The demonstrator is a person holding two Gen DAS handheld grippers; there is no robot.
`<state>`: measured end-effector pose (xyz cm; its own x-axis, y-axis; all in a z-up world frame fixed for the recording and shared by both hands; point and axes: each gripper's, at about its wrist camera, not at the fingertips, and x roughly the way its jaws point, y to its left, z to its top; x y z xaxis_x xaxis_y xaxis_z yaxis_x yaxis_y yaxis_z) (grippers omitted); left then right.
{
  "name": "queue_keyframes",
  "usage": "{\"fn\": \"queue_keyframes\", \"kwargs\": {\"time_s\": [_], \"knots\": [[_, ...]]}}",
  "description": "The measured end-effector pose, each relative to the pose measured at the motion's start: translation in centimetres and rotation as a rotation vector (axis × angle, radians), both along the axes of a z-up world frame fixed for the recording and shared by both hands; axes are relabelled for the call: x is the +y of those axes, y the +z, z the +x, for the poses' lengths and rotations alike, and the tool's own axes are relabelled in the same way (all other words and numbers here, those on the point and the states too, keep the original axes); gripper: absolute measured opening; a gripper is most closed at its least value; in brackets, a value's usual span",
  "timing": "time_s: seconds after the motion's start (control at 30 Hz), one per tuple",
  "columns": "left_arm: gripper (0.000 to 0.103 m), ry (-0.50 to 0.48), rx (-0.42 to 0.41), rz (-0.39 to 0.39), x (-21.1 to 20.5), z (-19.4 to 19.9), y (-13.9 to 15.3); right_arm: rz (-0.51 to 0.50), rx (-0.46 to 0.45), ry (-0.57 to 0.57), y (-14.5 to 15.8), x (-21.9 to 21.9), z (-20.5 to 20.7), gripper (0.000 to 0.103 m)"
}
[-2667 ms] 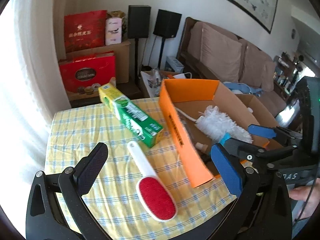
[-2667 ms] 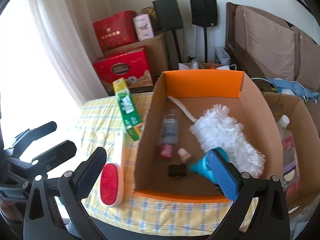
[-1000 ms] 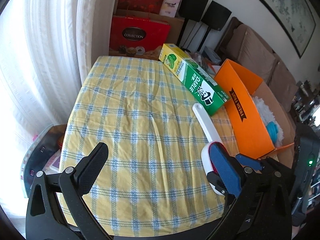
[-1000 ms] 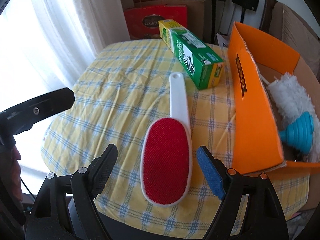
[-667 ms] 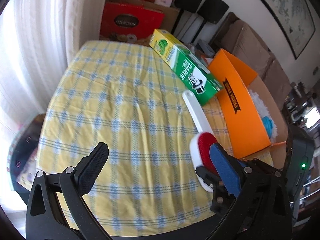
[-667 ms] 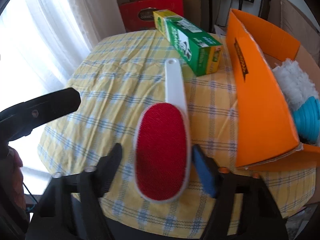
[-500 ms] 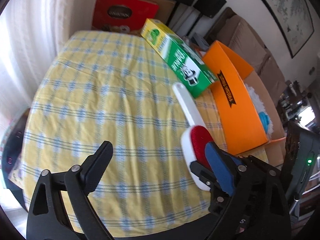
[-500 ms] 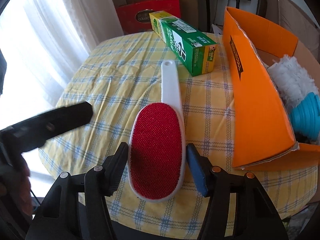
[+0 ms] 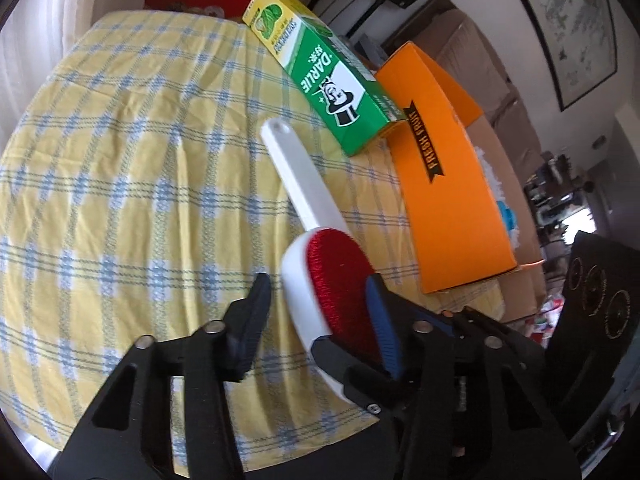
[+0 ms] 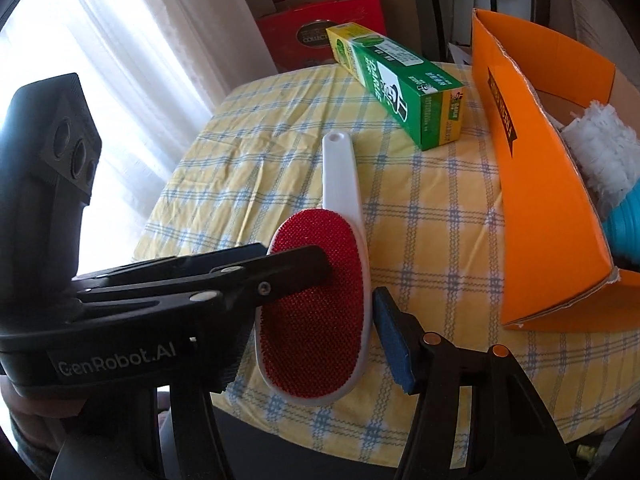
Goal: Organize objects
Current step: 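Close the right tool on the red lint brush handle, then carry the lint brush over the orange box with the right tool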
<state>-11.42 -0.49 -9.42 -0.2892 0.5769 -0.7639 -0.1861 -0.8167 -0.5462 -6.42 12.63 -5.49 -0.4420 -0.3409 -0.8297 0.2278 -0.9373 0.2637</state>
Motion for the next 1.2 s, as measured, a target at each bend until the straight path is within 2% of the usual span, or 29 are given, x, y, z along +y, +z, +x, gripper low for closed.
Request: {"fn": "queue_keyframes", "kwargs": {"time_s": [0.23,0.57,0.9,1.2], "knots": [[0.041,0.006,0.023,0.01,0.0,-0.4,1.4,0.006,0.02,0.012,0.8,-0.1,0.0,0.06],[0.041,-0.02,0.117,0.035,2.2,-1.5,6.7,0.035,0.111,0.013,5.8,1.5,-0.3,0.06],[0.041,-0.102,0.222,-0.007,8.6,-3.4,11.5,0.027,0.17,-0.069,10.0,6.4,-1.7,0.061],[0.041,-0.189,0.233,-0.037,14.7,-5.1,12.4,0.019,0.16,-0.159,11.1,12.0,-3.2,0.061]]}}
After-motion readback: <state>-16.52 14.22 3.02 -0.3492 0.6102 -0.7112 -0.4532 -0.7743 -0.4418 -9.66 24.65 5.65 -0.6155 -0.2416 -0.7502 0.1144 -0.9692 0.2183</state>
